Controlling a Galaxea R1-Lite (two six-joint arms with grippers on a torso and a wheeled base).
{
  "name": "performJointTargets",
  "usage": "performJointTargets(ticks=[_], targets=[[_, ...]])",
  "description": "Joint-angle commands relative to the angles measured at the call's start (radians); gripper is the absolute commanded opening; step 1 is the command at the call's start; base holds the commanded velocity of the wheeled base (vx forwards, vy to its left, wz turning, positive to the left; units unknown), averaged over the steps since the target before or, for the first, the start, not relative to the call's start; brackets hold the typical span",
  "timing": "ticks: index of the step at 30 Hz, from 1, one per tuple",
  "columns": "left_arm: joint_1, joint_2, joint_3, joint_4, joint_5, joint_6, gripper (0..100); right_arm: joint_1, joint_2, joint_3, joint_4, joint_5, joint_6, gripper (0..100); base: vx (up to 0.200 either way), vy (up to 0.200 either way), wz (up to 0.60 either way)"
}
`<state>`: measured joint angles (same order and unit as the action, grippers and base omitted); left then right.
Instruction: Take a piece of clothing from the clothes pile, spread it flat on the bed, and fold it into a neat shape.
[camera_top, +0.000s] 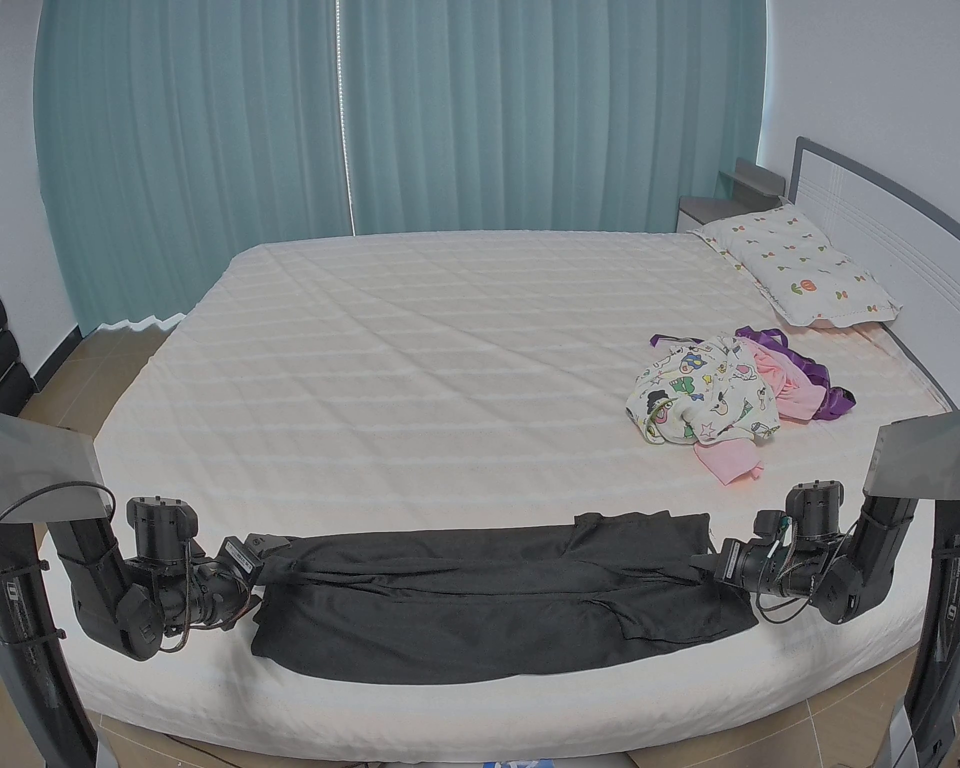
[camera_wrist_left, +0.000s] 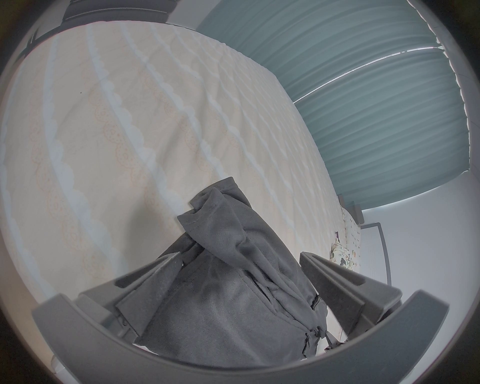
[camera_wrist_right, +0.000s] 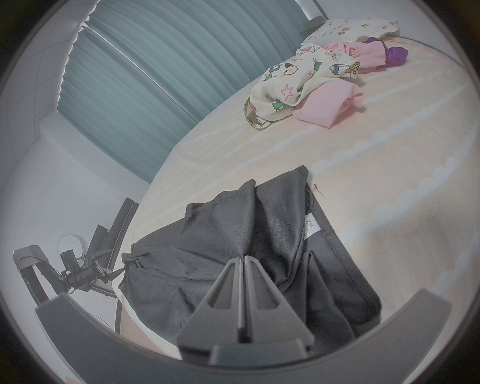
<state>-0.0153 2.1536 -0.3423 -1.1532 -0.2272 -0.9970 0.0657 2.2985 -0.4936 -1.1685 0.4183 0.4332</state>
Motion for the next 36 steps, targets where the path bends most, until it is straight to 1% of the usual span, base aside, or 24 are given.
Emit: performJointTargets(ticks=[1, 3, 4, 9, 11, 13, 16, 18, 20, 21, 22, 23, 24, 25, 26, 28, 29, 30, 33, 36], targets=[[0.0, 0.003, 0.0, 0.0, 0.0, 0.0, 100, -0.001, 0.002, 0.004, 0.0, 0.0, -0.001, 0, 0.0, 0.0, 0.0], [0.0, 0.005, 0.0, 0.0, 0.0, 0.0, 100, 0.0, 0.004, 0.007, 0.0, 0.0, -0.002, 0, 0.0, 0.0, 0.0], [0.0, 0.005, 0.0, 0.0, 0.0, 0.0, 100, 0.0, 0.006, 0.009, 0.001, 0.0, -0.004, 100, 0.0, 0.0, 0.0], [0.0, 0.003, -0.001, 0.0, 0.002, 0.0, 100, -0.006, -0.013, 0.004, -0.002, -0.001, 0.009, 100, 0.0, 0.0, 0.0], [0.0, -0.005, -0.004, 0.0, 0.006, -0.002, 100, -0.023, -0.04, 0.01, 0.001, -0.001, 0.016, 100, 0.0, 0.0, 0.0], [0.0, -0.009, -0.007, -0.002, 0.014, 0.0, 100, -0.024, -0.062, 0.018, 0.003, -0.006, 0.038, 100, 0.0, 0.0, 0.0], [-0.005, -0.057, -0.018, 0.003, 0.042, -0.023, 100, -0.014, -0.111, 0.041, -0.002, -0.047, 0.147, 100, 0.0, 0.0, 0.0], [-0.012, -0.083, -0.04, 0.021, 0.072, -0.032, 100, -0.001, -0.148, 0.049, 0.0, -0.092, 0.228, 100, 0.0, 0.0, 0.0], [-0.032, -0.09, -0.064, 0.049, 0.109, -0.032, 100, 0.029, -0.171, 0.06, 0.001, -0.145, 0.3, 100, 0.0, 0.0, 0.0], [-0.035, -0.09, -0.069, 0.058, 0.117, -0.031, 100, 0.034, -0.174, 0.063, 0.001, -0.154, 0.309, 100, 0.0, 0.0, 0.0], [-0.055, -0.087, -0.122, 0.141, 0.169, -0.031, 100, 0.068, -0.185, 0.073, 0.007, -0.214, 0.369, 100, 0.0, 0.0, 0.0], [-0.06, -0.087, -0.142, 0.171, 0.183, -0.031, 100, 0.078, -0.185, 0.076, 0.007, -0.23, 0.383, 100, 0.0, 0.0, 0.0], [-0.068, -0.087, -0.176, 0.233, 0.204, -0.031, 100, 0.095, -0.185, 0.079, 0.006, -0.253, 0.407, 100, 0.0, 0.0, 0.0], [-0.072, -0.09, -0.205, 0.288, 0.218, -0.031, 100, 0.108, -0.185, 0.083, 0.006, -0.268, 0.424, 100, 0.0, 0.0, 0.0], [-0.074, -0.092, -0.222, 0.323, 0.224, -0.032, 100, 0.115, -0.185, 0.084, 0.007, -0.276, 0.435, 100, 0.0, 0.0, 0.0], [-0.091, -0.098, -0.264, 0.441, 0.23, -0.032, 100, 0.131, -0.188, 0.093, 0.009, -0.286, 0.464, 100, 0.0, 0.0, 0.0], [-0.092, -0.098, -0.267, 0.446, 0.23, -0.031, 100, 0.132, -0.188, 0.095, 0.009, -0.286, 0.464, 100, 0.0, 0.0, 0.0], [-0.103, -0.098, -0.28, 0.492, 0.232, -0.032, 100, 0.138, -0.188, 0.099, 0.009, -0.294, 0.472, 100, 0.0, 0.0, 0.0], [-0.104, -0.098, -0.297, 0.501, 0.235, -0.032, 100, 0.138, -0.188, 0.107, 0.007, -0.303, 0.475, 100, 0.0, 0.0, 0.0], [-0.109, -0.093, -0.308, 0.507, 0.236, -0.034, 100, 0.141, -0.188, 0.119, 0.001, -0.317, 0.499, 100, 0.0, 0.0, 0.0]])
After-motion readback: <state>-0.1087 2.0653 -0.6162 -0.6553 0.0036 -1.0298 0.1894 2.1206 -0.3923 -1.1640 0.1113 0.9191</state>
